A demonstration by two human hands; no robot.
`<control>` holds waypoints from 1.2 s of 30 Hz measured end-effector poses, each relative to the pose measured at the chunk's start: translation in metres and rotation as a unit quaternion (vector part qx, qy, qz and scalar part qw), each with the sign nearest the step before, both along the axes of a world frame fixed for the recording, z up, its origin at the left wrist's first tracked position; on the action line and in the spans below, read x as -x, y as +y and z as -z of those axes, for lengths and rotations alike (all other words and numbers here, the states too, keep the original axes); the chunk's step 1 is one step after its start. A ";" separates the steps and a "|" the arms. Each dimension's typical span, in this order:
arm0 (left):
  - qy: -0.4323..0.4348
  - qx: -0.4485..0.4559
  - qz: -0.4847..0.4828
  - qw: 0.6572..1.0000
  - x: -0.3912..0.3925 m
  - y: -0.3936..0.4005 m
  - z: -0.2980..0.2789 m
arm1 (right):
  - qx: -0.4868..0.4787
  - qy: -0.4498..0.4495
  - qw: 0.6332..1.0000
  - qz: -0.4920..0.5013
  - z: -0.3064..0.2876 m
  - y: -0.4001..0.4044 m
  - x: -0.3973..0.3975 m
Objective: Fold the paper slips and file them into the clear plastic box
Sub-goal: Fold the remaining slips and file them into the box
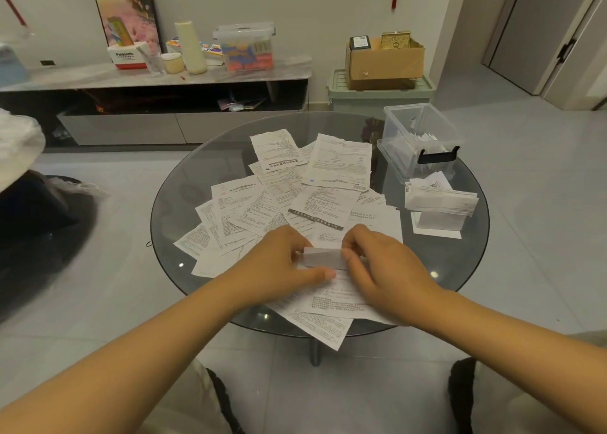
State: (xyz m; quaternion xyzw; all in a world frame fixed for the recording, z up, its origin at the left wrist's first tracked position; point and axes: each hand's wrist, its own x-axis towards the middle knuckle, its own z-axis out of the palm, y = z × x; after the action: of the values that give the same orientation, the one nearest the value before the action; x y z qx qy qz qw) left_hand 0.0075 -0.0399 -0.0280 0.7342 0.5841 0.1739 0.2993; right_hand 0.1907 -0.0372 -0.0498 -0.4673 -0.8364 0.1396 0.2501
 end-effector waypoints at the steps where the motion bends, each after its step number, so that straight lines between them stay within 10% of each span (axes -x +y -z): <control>1: 0.019 -0.010 -0.012 1.000 -0.001 0.001 0.002 | 0.010 0.006 1.000 0.005 0.000 0.001 0.000; 16: 0.064 -0.016 -0.103 0.992 -0.011 0.022 0.015 | 0.065 0.054 0.993 0.083 0.015 0.020 0.005; 36: 0.007 0.026 -0.083 0.996 0.001 0.027 0.011 | -0.028 -0.137 0.990 -0.006 0.006 0.024 -0.001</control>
State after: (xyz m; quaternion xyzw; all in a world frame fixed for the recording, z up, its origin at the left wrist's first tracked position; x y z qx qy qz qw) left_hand 0.0063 -0.0132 -0.0393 0.6760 0.6498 0.1776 0.2986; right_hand 0.1920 -0.0129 -0.0559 -0.4697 -0.8691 0.0528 0.1456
